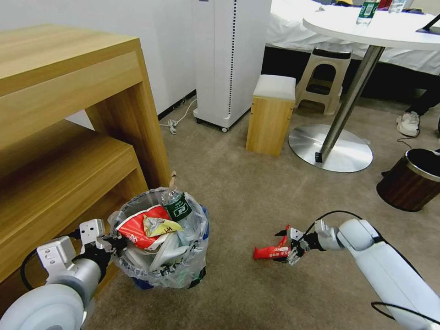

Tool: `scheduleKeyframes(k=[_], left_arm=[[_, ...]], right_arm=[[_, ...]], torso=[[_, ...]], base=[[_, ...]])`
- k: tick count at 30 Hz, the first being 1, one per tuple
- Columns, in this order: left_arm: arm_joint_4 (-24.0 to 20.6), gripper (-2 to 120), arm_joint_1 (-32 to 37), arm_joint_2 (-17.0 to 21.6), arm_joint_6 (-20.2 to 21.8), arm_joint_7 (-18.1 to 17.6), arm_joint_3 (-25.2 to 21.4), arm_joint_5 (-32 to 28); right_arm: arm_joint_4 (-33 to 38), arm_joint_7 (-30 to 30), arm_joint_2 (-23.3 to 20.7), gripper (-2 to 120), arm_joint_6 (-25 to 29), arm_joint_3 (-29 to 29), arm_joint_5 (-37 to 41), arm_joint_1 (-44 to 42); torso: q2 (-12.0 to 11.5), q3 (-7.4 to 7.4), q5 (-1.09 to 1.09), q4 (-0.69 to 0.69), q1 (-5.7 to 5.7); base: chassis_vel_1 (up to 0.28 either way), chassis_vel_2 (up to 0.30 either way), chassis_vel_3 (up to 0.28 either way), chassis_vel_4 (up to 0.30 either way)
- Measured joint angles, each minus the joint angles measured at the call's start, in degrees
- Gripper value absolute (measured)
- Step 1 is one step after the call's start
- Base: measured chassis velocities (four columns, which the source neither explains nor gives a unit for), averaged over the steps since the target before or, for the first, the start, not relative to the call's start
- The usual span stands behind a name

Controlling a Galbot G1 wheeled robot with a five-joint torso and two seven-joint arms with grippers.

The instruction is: Pick up the trash bin and place the garbage on the floor into it.

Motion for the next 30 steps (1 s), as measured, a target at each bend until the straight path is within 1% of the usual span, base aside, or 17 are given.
scheduleKeyframes(k=[1,2,3,6,8,9,10,11,12,13,15,16,18,19,22,23,30], left_arm=[[0.22,1,-0.19,-0.24,0.00,0.08,0.18,0.14],[0.22,1,-0.19,-0.24,0.00,0.08,0.18,0.14],[0.46,1,-0.33,-0.60,0.00,0.23,0.38,0.29],[0.57,1,-0.39,-0.82,0.00,0.33,0.48,0.40],[0.70,1,-0.53,-1.01,0.00,0.48,0.56,0.52],[0.70,1,-0.53,-1.01,0.00,0.48,0.56,0.52],[0.70,1,-0.55,-0.98,0.00,0.53,0.56,0.52],[0.70,1,-0.55,-0.98,0.00,0.53,0.56,0.52],[0.70,1,-0.56,-0.93,0.00,0.60,0.56,0.51],[0.70,1,-0.56,-0.93,0.00,0.60,0.56,0.51],[0.69,1,-0.57,-0.89,0.00,0.68,0.56,0.50],[0.66,1,-0.57,-0.76,0.00,0.76,0.55,0.49],[0.66,1,-0.57,-0.76,0.00,0.76,0.55,0.49],[0.65,1,-0.66,-0.57,0.00,0.90,0.55,0.40],[0.65,1,-0.76,-0.37,-0.01,0.93,0.48,0.29],[0.64,1,-0.88,-0.05,-0.03,1.01,0.28,0.12],[0.60,1,-0.91,1.03,-0.18,1.39,-0.37,-0.55]], right_arm=[[-0.89,-0.02,0.34,100,0.91,-0.50,-1.85,1.36],[-0.89,-0.02,0.34,100,0.91,-0.50,-1.85,1.36],[-2.15,-0.01,0.88,100,1.87,-1.34,-4.43,2.98],[-3.40,0.19,1.43,100,2.18,-2.13,-5.78,4.06],[-8.24,0.89,3.81,100,3.07,-3.56,-7.50,6.37],[-8.24,0.89,3.81,100,3.07,-3.56,-7.50,6.37],[-11.40,1.35,5.59,100,4.11,-3.80,-8.62,7.36],[-11.40,1.35,5.59,100,4.11,-3.80,-8.62,7.36],[-14.38,2.49,7.56,100,5.10,-3.83,-9.72,8.04],[-14.38,2.49,7.56,100,5.10,-3.83,-9.72,8.04],[-16.43,3.65,9.05,100,5.64,-3.84,-10.12,8.34],[-19.33,6.09,11.64,100,6.09,-3.80,-10.30,8.49],[-19.33,6.09,11.64,100,6.09,-3.80,-10.30,8.49],[-20.98,8.48,13.63,100,6.22,-3.81,-10.36,8.48],[-21.82,9.75,14.60,100,6.22,-4.01,-10.58,8.45],[-23.12,11.57,15.70,100,6.21,-4.78,-11.15,8.38],[-26.18,13.40,17.09,100,5.83,-5.79,-11.76,8.45]], torso=[[0.00,0.00,0.00,-0.01,0.00],[0.00,0.00,0.00,-0.01,0.00],[0.00,0.00,0.00,-0.01,0.00],[0.00,0.00,0.00,-0.01,0.00],[0.00,0.00,0.00,-0.01,0.00],[0.00,0.00,0.00,-0.01,0.00],[0.00,0.00,0.00,-0.01,0.00],[0.00,0.00,0.00,-0.01,0.00],[0.00,0.00,-0.01,-0.01,0.00],[0.00,0.00,-0.01,-0.01,0.00],[0.00,0.00,0.01,-0.01,0.00],[0.00,0.00,0.01,-0.01,0.00],[0.00,0.00,0.01,-0.01,0.00],[0.00,0.00,0.01,0.00,0.00],[0.00,0.00,0.00,0.00,0.00],[0.00,0.00,0.00,0.00,0.00],[0.00,0.00,0.00,-0.01,0.00]], base=[[0.000,0.000,0.000,0.000],[0.000,0.000,0.000,0.000],[0.000,0.000,0.000,0.000],[0.000,0.000,0.000,0.000],[0.000,0.000,0.000,0.000],[0.000,0.000,0.000,0.000],[0.000,0.000,0.000,0.000],[0.000,0.000,0.000,0.000],[0.000,0.000,0.000,0.000],[0.000,0.000,0.000,0.000],[0.000,0.000,0.000,0.000],[0.000,0.000,0.000,0.000],[0.000,0.000,0.000,0.000],[0.000,0.000,0.000,0.000],[0.000,0.000,0.000,0.000],[0.000,0.000,0.000,0.000],[0.000,0.000,0.000,0.000]])
